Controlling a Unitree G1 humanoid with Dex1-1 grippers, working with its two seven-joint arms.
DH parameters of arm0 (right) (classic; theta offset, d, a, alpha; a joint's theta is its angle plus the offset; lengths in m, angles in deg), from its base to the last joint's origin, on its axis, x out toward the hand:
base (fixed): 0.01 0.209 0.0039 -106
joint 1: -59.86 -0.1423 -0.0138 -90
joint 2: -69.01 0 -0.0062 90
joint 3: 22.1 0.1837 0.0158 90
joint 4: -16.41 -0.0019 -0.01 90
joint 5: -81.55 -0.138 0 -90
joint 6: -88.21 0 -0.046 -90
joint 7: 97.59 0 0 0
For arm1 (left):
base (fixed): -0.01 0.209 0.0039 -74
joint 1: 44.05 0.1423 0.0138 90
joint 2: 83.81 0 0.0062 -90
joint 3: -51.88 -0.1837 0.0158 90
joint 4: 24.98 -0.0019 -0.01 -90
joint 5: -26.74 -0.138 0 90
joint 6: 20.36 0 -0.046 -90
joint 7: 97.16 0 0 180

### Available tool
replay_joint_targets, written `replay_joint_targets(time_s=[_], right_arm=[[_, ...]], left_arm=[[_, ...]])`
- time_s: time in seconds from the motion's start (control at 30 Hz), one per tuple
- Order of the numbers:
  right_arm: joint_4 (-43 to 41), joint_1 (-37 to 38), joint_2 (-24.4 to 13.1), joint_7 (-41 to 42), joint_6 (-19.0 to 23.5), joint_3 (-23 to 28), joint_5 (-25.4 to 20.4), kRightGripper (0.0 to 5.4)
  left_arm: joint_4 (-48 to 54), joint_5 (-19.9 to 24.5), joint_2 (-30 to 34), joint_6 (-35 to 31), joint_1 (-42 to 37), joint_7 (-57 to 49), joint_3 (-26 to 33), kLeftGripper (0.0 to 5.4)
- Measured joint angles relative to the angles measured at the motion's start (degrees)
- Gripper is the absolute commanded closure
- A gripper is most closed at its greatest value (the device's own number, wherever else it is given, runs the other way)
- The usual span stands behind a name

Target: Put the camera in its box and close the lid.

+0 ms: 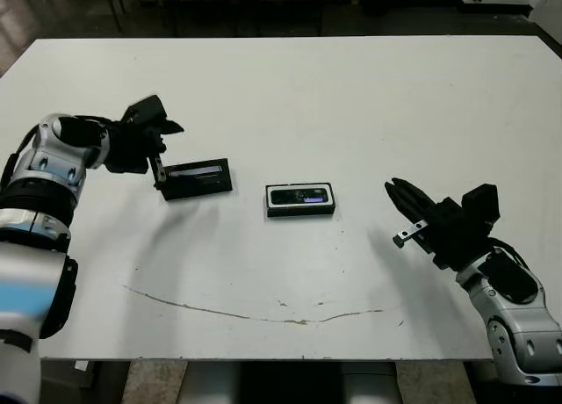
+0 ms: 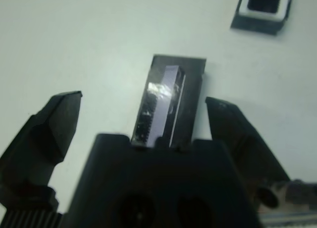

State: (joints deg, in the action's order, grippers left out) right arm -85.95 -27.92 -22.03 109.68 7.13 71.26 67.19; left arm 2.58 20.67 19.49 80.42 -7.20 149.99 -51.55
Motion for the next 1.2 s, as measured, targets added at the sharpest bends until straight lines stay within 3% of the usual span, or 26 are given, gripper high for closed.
replay_joint_targets(time_s=[0.4,0.9,1.03,1.2], right_arm=[[-0.3,1.8,0.0,-0.6,-0.3,-0.7,1.2,5.4],[-0.3,1.7,-0.4,0.0,-0.2,-0.6,1.1,5.4],[-0.5,1.6,-0.7,0.0,0.4,-0.6,1.0,5.4],[-0.7,1.2,-0.8,0.0,0.5,-0.6,1.0,5.4]], left_arm=[[-3.9,-5.4,-1.5,-1.1,-1.4,-0.4,-2.5,0.11],[-5.7,-9.4,0.8,1.9,-2.6,0.0,-5.4,3.42],[-6.0,-9.4,1.6,1.5,-2.7,0.7,-5.4,3.9],[-6.1,-10.3,3.1,1.5,-2.8,1.9,-6.5,4.05]])
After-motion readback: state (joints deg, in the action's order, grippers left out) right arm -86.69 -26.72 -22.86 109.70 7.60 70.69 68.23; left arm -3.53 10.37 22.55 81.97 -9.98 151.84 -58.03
